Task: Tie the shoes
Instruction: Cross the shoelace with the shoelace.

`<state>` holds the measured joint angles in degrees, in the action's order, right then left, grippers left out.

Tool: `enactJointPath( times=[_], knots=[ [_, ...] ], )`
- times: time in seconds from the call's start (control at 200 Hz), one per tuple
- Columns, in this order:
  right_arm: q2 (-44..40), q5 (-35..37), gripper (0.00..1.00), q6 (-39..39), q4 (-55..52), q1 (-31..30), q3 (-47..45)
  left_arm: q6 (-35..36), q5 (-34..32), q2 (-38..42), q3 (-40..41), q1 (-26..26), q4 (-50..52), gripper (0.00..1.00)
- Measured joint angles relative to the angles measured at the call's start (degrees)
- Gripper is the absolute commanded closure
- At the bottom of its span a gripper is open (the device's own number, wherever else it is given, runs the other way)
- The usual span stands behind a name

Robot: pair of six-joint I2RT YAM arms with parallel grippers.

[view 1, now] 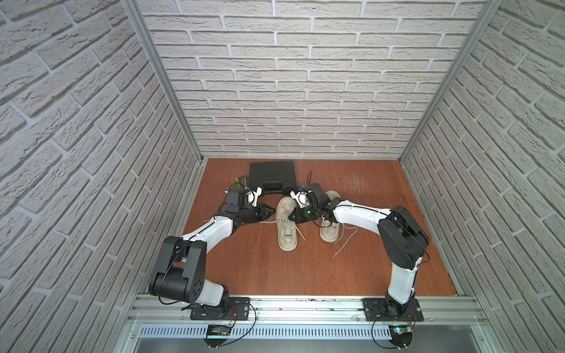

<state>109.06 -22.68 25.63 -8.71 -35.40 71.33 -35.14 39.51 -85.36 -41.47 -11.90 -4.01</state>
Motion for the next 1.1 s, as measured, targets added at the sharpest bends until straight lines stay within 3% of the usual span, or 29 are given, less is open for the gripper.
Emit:
enactJointPath(
  times=[0.33, 1.095],
  knots=[
    [0.0, 0.2, 0.97, -0.6, -0.5, 0.0, 0.0, -2.3, 3.0, -7.7, 0.7, -3.0, -6.4, 0.77],
    [-1.4, 4.0, 0.97, -5.5, -7.5, -0.6, 3.2, -3.8, 4.4, -8.0, 0.7, -4.7, -9.7, 0.77]
  ],
)
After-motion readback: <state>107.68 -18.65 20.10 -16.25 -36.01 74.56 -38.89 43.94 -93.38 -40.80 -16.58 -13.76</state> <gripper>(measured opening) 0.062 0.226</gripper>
